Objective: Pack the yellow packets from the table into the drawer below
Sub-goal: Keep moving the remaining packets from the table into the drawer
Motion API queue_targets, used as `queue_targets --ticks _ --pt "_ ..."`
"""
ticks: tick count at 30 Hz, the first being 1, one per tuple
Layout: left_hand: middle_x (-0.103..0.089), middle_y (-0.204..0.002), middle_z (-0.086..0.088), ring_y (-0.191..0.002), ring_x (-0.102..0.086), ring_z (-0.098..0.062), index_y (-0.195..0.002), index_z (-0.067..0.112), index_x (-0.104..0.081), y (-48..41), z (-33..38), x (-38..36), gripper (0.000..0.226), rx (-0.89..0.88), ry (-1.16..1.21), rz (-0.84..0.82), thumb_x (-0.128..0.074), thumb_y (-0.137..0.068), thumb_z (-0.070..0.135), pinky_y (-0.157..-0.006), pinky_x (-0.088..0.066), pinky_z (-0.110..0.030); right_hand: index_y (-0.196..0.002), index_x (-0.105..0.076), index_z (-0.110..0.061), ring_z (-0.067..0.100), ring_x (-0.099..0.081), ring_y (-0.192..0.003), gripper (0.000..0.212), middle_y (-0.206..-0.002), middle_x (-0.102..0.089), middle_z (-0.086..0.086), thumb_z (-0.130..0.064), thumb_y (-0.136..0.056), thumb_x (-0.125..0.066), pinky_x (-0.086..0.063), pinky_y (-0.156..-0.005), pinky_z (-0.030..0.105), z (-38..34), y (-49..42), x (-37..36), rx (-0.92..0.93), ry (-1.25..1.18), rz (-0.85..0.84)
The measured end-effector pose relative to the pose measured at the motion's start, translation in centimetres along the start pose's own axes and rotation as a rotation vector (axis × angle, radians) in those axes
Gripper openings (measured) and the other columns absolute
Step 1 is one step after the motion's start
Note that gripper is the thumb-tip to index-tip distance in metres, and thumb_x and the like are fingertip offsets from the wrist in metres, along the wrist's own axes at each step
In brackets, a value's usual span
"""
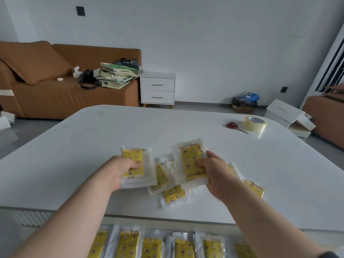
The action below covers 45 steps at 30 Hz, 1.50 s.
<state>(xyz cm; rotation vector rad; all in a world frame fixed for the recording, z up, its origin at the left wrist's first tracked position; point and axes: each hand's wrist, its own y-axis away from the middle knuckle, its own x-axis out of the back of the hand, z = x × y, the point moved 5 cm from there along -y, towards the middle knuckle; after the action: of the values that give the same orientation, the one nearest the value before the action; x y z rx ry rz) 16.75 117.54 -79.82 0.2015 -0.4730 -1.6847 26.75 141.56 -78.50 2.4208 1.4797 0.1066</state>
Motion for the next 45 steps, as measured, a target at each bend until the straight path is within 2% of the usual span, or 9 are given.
queue_targets --ticks 5,11,15,17,21,29,38,40,45 --pt "-0.072 -0.080 -0.011 -0.078 -0.067 -0.028 -0.091 0.006 -0.068 2.3 0.2 2.0 0.010 0.018 0.217 -0.009 -0.062 -0.084 0.004 -0.074 -0.055 -0.038 -0.100 -0.068 -0.013 0.035 -0.068 -0.097 0.031 -0.102 -0.073 0.014 0.009 -0.091 -0.049 -0.054 -0.090 0.050 -0.4 2.2 0.0 -0.003 -0.069 -0.030" --pt "-0.071 -0.099 -0.018 -0.094 -0.066 -0.034 -0.101 0.003 -0.069 6.4 -1.1 4.3 0.025 0.013 0.154 0.012 -0.067 -0.077 0.010 -0.091 -0.050 -0.041 -0.104 -0.067 -0.010 0.033 -0.070 -0.092 0.020 -0.097 -0.073 0.014 0.000 -0.092 -0.055 -0.055 -0.090 0.050 -0.7 6.1 0.1 -0.014 -0.026 0.035" --pt "-0.072 -0.088 -0.019 -0.073 -0.069 -0.030 -0.104 0.000 -0.065 9.9 -2.1 4.1 0.021 0.000 0.164 -0.051 -0.063 -0.084 -0.001 -0.060 -0.052 -0.031 -0.104 -0.066 -0.010 0.033 -0.071 -0.091 0.019 -0.094 -0.074 0.014 0.000 -0.092 -0.057 -0.056 -0.088 0.051 -0.2 9.3 0.2 -0.042 -0.058 0.016" --pt "-0.073 -0.087 -0.019 -0.074 -0.070 -0.032 -0.104 0.000 -0.064 11.7 -2.6 3.5 0.023 -0.015 0.161 -0.082 -0.066 -0.081 -0.002 -0.057 -0.052 -0.031 -0.100 -0.068 -0.012 0.037 -0.070 -0.091 0.022 -0.092 -0.075 0.016 0.004 -0.091 -0.055 -0.055 -0.088 0.054 0.1 11.1 0.3 -0.054 -0.096 -0.004" --pt "-0.074 -0.091 -0.020 -0.086 -0.069 -0.038 -0.104 0.000 -0.065 14.5 -4.0 2.4 0.026 -0.006 0.164 -0.133 -0.068 -0.079 -0.003 -0.067 -0.053 -0.039 -0.093 -0.073 -0.017 0.042 -0.069 -0.096 0.032 -0.096 -0.075 0.017 0.007 -0.090 -0.052 -0.052 -0.090 0.061 1.8 14.6 1.0 -0.062 -0.106 -0.054" --pt "-0.075 -0.088 -0.015 -0.091 -0.069 -0.036 -0.101 0.003 -0.067 16.3 -6.7 2.0 0.027 -0.003 0.084 -0.171 -0.072 -0.076 -0.004 -0.089 -0.052 -0.048 -0.104 -0.070 -0.008 0.039 -0.070 -0.092 0.027 -0.096 -0.075 0.016 0.009 -0.088 -0.056 -0.054 -0.088 0.056 3.7 17.8 4.1 0.010 0.025 -0.038" --pt "-0.073 -0.103 -0.010 -0.107 -0.062 -0.027 -0.104 0.010 -0.062 15.2 -12.1 0.6 0.028 0.086 -0.057 -0.311 -0.073 -0.078 0.003 -0.105 -0.040 -0.044 -0.100 -0.069 -0.012 0.035 -0.071 -0.089 0.022 -0.089 -0.076 0.013 0.004 -0.091 -0.056 -0.055 -0.089 0.053 8.9 17.2 6.2 -0.137 0.139 0.022" --pt "-0.068 -0.112 -0.008 -0.112 -0.058 -0.027 -0.108 0.012 -0.059 14.5 -13.9 0.3 0.039 0.141 -0.104 -0.308 -0.078 -0.074 0.008 -0.108 -0.037 -0.045 -0.100 -0.069 -0.009 0.036 -0.071 -0.090 0.021 -0.092 -0.075 0.016 0.004 -0.090 -0.055 -0.055 -0.088 0.053 10.6 16.7 5.9 -0.200 0.197 0.007" --pt "-0.055 -0.136 -0.006 -0.123 -0.052 -0.027 -0.139 0.015 -0.042 9.4 -19.2 -0.1 0.106 0.213 -0.166 -0.294 -0.089 -0.045 0.030 -0.108 -0.037 -0.050 -0.098 -0.066 -0.006 0.040 -0.068 -0.099 0.022 -0.102 -0.071 0.023 0.008 -0.086 -0.053 -0.055 -0.088 0.053 14.6 14.6 4.9 -0.387 0.274 0.009"
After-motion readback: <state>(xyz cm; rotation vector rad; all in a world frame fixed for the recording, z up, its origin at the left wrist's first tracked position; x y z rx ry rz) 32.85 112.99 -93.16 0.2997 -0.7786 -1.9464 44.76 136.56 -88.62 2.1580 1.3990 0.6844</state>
